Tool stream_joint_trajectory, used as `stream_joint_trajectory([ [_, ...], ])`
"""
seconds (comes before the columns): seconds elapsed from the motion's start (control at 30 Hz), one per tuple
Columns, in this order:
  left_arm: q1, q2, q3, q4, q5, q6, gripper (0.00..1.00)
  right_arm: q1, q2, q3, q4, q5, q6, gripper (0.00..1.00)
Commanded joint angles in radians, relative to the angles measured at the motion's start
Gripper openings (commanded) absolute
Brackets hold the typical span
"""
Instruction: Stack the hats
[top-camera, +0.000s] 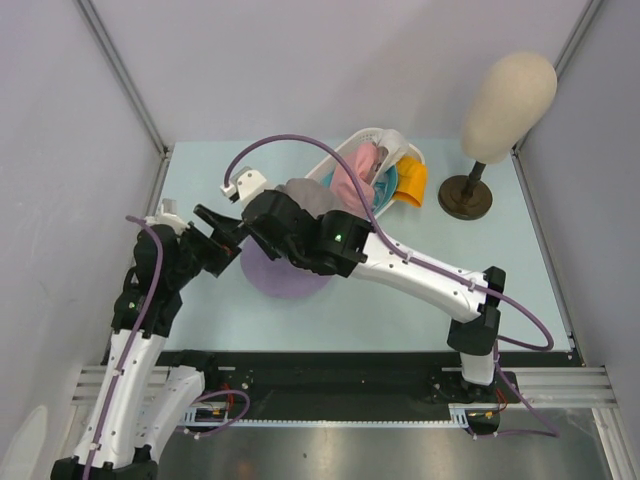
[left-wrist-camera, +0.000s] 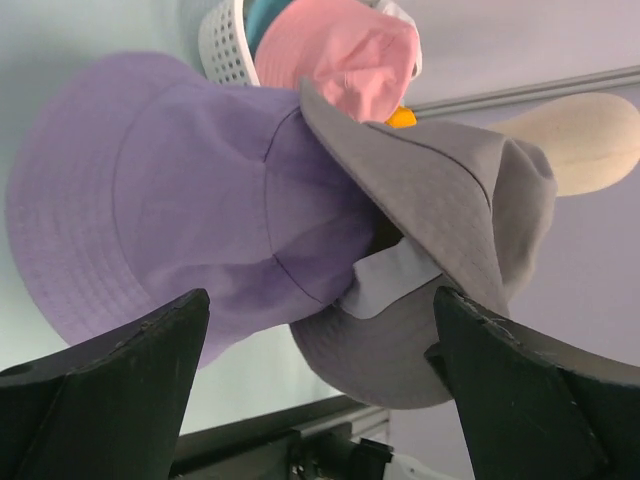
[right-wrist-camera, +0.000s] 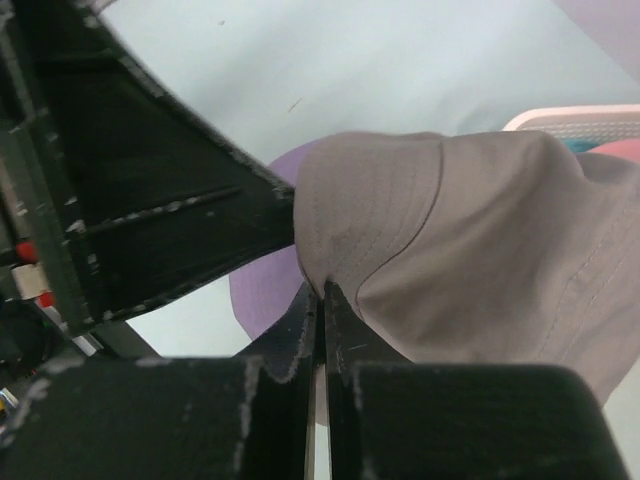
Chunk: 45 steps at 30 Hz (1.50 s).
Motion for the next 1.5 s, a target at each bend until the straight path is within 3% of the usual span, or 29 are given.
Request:
stream_joint_trajectory([
  [0.0,0.007,-0.015,-0.038,0.147,0.083,-0.16,0.99,0.026,0.01,-0.017,0.043,-0.026,-0.017,0.03],
  [0.13,0.007,-0.029,-0.053,0.201,0.077,-0.194,0.89,0.032,0.025,-0.02,0.032,-0.003,-0.011,0.03],
  [0.47,0.007,-0.115,0.002,0.048,-0.035,-0.19,0.86,0.021,0.03,-0.017,0.017,0.026,0.021,0.03],
  [0.57,0.007,-0.14,-0.021,0.092,-0.064,-0.218,0.86,0.024,0.03,-0.018,0.014,0.024,0.026,0.03],
  [0.97,0.007,-0.032,-0.045,0.258,0.034,-0.204,0.84,0.03,0.019,-0.04,0.026,0.014,0.026,0.03],
  [1.1,0.007,-0.016,-0.065,0.31,0.039,-0.201,0.69,0.033,0.024,-0.037,0.029,0.009,0.018,0.03],
  [1.37,0.007,0.032,-0.073,0.338,0.109,-0.19,0.5,0.032,0.027,-0.035,0.038,0.006,0.01,0.03],
  [1.47,0.007,0.031,-0.09,0.368,0.111,-0.197,0.31,0.032,0.028,-0.037,0.038,0.006,0.01,0.03],
])
